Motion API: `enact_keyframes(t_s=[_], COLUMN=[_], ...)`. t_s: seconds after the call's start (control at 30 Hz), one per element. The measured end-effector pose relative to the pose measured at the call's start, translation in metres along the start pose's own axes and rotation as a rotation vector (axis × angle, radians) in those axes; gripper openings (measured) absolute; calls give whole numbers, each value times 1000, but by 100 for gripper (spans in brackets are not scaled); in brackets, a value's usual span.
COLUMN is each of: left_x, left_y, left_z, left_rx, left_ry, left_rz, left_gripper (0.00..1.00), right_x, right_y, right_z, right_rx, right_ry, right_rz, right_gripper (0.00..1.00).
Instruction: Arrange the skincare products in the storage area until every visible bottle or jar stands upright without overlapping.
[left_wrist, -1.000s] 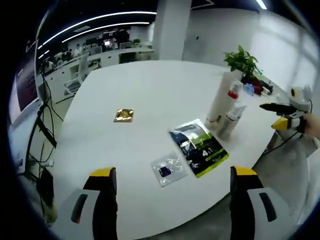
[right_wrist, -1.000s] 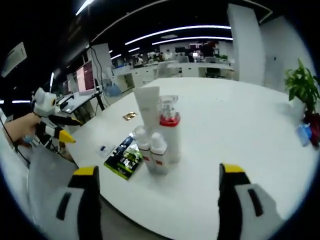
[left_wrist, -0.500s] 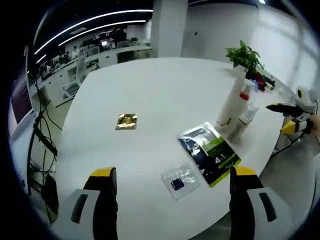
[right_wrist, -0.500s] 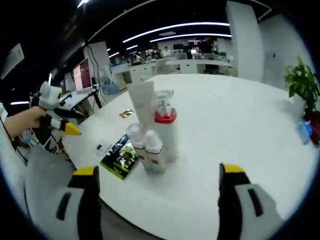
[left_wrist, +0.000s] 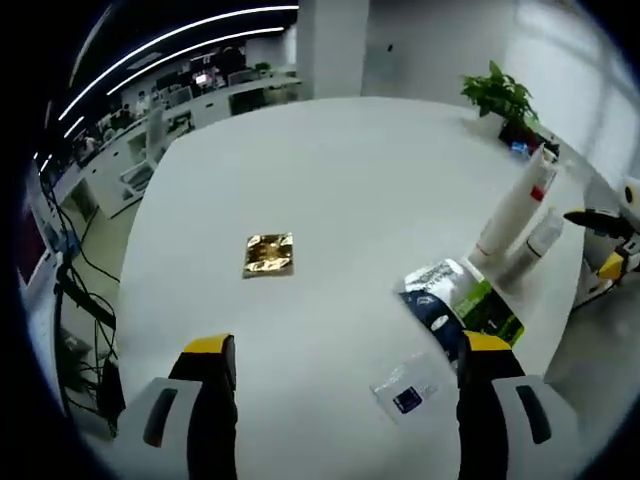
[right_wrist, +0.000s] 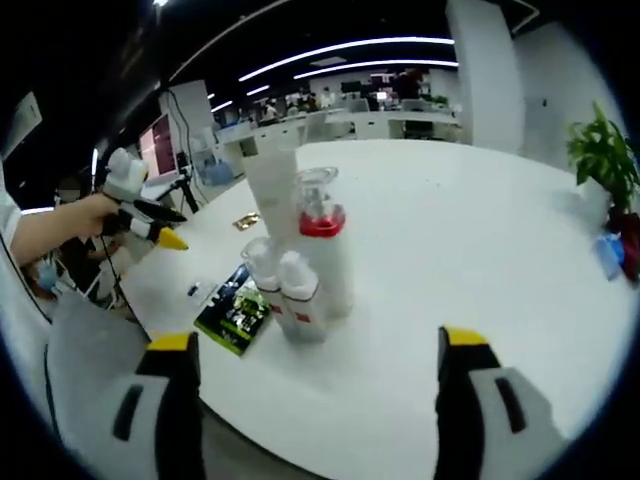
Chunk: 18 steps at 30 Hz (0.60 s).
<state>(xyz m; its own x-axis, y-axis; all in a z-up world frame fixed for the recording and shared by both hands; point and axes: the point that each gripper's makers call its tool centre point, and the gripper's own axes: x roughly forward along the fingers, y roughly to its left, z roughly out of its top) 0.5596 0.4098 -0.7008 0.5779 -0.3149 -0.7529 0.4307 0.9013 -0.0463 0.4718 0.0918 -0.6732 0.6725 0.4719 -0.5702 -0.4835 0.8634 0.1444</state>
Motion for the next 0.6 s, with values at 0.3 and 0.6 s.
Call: enact_keyframes(t_s=[0.3, 0.6], left_x=[33, 59], left_y=[27, 48], left_z=[7, 18], left_rx=[18, 31], left_ry=[53, 91], left_rz=[16, 21], left_gripper=[89, 88], right_x=[4, 8], right_y=[-3, -4], right_z=[-2, -5], right_rx=[18, 31], right_ry=[11, 24], right_rz=[-5, -8], right_gripper=[98, 98])
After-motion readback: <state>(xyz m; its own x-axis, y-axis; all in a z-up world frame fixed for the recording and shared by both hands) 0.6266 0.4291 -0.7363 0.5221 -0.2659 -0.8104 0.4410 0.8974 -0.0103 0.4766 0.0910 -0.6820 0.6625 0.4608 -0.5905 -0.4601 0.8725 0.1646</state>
